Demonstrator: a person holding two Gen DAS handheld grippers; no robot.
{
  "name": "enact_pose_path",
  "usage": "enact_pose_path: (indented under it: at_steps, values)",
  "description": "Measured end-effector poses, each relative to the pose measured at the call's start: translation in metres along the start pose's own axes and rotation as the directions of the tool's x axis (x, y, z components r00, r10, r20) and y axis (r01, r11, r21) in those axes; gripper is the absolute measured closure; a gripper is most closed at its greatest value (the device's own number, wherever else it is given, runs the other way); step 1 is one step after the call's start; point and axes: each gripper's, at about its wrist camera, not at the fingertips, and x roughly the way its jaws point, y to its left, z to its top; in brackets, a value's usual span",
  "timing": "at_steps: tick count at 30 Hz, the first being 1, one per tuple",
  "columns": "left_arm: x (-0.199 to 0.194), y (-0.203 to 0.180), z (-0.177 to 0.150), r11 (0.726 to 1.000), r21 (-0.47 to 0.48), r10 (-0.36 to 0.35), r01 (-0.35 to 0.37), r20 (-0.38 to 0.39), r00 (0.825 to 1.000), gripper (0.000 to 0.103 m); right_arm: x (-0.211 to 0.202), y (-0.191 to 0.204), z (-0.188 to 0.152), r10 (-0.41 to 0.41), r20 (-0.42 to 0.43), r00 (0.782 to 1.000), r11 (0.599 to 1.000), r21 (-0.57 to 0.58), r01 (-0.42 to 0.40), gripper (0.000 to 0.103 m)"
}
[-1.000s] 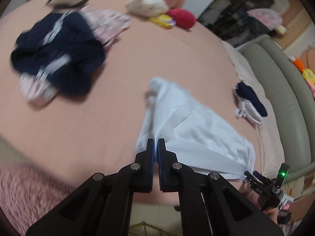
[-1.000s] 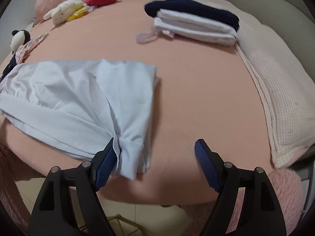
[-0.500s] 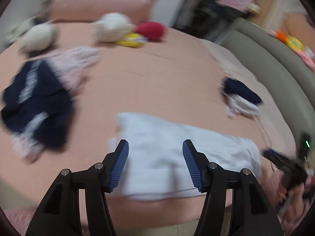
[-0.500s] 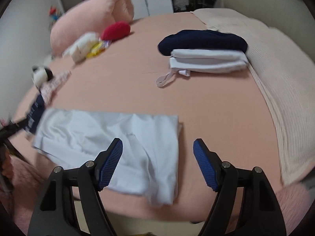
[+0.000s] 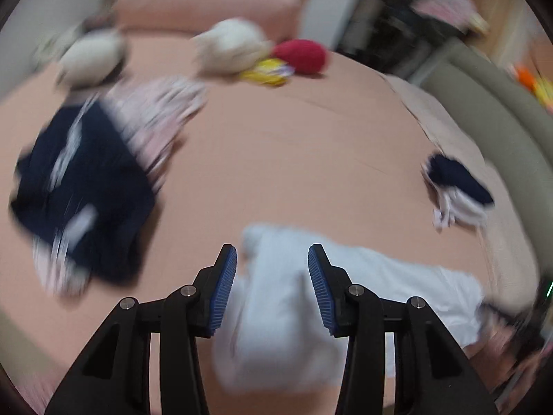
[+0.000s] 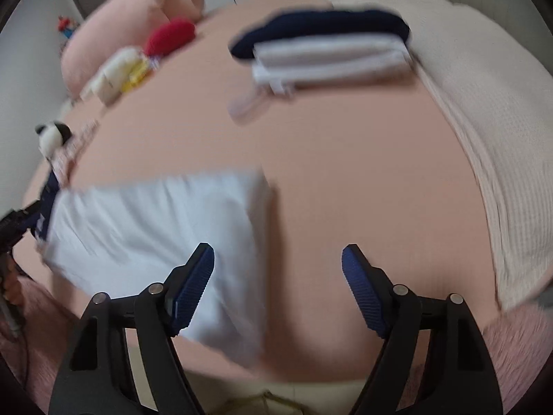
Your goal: Fold clothes
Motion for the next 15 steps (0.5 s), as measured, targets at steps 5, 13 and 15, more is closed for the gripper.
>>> enact_pose_path:
  at_steps: [5,13,15]
  values:
    - [0.054,-0.015,-0.002,0.996,0.080,0.046,-0.035,-0.145,0.988,0.059,0.029,0.031,0.028,-0.081,0.022,0.997,0.991,-0.103,0.082,0.026]
    - [0.051,0.035,-0.003,0.988,-0.119,0.082,-0.098,-0.131,0.988,0.050,0.048,0.012,0.011,-0.063,0.014,0.998,0.996,0.069,0.062,0.027]
    - [0.041,0.028,-0.004,0.988,-0.117,0.088,-0.099,-0.091,0.992,0.050,0.036,0.012,0.014,-0.093,0.060,0.994,0.993,0.073,0.088,0.027]
